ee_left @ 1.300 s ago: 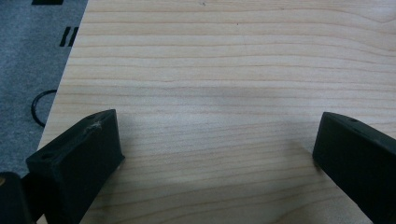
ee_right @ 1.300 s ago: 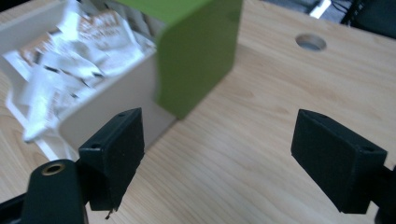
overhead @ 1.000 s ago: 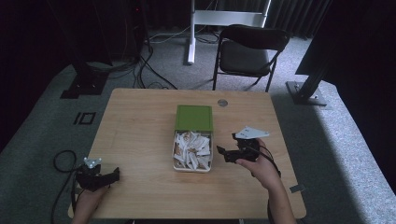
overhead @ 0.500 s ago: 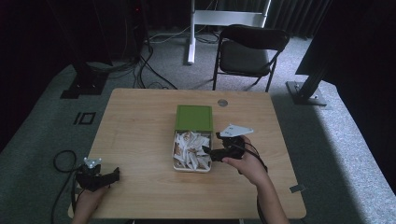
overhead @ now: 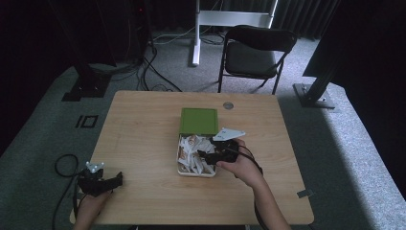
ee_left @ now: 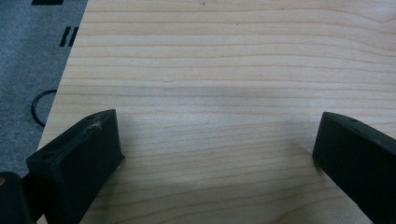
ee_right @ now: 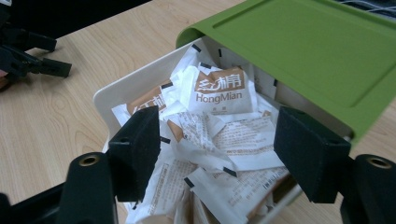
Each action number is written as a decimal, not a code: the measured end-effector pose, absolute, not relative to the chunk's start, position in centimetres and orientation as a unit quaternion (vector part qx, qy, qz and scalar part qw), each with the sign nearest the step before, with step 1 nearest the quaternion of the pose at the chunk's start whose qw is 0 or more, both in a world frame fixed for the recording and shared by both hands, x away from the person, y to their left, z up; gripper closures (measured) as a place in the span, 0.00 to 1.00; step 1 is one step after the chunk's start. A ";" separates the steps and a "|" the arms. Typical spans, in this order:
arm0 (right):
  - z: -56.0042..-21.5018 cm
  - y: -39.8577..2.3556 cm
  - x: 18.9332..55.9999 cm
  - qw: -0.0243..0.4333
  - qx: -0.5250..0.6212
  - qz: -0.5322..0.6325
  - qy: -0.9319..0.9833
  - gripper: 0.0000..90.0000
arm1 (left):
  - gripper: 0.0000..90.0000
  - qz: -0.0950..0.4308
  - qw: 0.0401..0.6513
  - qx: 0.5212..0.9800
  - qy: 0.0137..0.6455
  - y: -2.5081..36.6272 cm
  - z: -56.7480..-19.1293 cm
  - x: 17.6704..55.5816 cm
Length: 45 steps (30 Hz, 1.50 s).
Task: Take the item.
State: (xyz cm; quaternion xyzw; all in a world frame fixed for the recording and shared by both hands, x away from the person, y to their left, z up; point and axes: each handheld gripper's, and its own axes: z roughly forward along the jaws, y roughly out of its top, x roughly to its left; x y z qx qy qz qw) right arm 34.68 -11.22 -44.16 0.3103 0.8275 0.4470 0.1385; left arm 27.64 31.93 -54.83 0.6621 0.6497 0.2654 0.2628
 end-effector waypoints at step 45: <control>-41.8 -11.7 35.1 0.129 0.282 0.457 0.834 0.82 | 0.02 0.265 0.263 0.662 0.650 31.9 -54.8 27.6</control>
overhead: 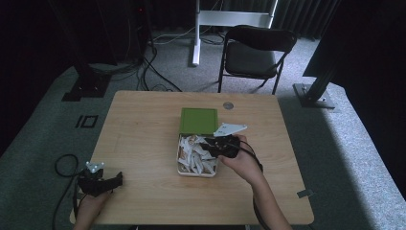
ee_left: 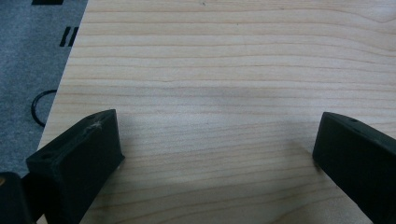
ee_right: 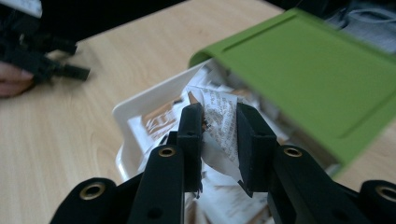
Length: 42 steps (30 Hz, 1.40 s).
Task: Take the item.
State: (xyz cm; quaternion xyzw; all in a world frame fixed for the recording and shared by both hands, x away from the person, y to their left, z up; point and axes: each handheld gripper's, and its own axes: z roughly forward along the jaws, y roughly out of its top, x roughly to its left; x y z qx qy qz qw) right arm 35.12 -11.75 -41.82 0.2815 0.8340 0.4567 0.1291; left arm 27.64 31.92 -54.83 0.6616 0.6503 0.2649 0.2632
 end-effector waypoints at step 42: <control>-45.4 -23.7 36.4 0.225 0.413 0.432 0.769 0.81 | 0.02 0.265 0.263 0.662 0.650 31.9 -54.8 27.6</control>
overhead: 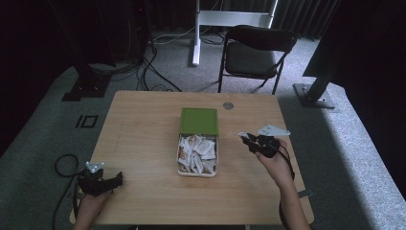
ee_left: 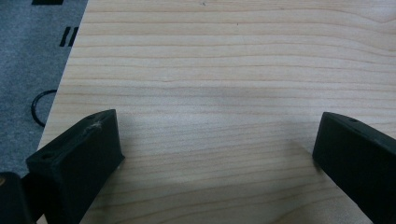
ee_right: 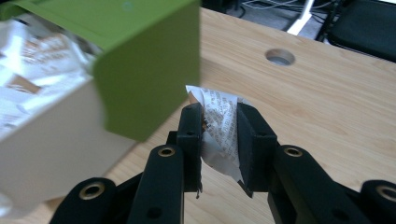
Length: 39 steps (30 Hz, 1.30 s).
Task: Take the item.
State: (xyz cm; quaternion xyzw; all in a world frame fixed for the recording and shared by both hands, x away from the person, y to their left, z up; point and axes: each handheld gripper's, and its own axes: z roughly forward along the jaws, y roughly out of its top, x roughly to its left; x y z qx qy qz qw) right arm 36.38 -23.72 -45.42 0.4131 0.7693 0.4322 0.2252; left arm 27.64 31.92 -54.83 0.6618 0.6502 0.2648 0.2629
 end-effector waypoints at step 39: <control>-53.8 -27.7 40.0 0.251 0.527 0.351 0.732 0.81 | 0.02 0.265 0.263 0.662 0.650 31.9 -54.8 27.6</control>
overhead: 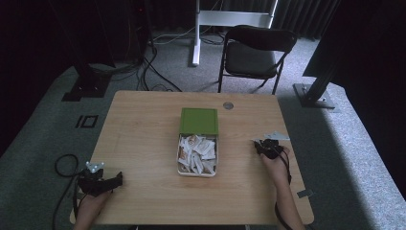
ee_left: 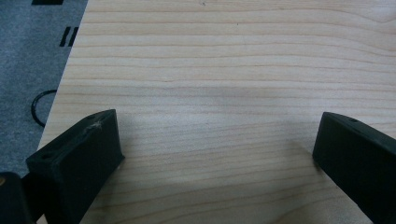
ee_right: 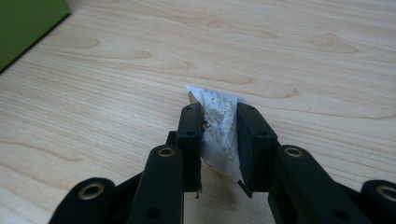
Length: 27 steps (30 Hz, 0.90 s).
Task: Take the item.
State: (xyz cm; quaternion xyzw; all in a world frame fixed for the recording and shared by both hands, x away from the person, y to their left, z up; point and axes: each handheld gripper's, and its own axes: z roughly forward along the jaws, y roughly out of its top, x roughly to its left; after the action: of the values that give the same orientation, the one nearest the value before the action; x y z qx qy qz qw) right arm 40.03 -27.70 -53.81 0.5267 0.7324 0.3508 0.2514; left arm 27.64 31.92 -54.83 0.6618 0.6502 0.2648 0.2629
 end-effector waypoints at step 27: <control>-53.3 -27.8 39.8 0.226 0.522 0.373 0.733 0.20 | 0.02 0.265 0.263 0.662 0.650 31.9 -54.8 27.6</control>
State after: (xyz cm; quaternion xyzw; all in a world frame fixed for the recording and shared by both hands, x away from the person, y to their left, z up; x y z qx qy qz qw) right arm 39.76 -27.78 -53.29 0.5216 0.7331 0.3734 0.2260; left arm 27.64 31.92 -54.83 0.6618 0.6502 0.2648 0.2629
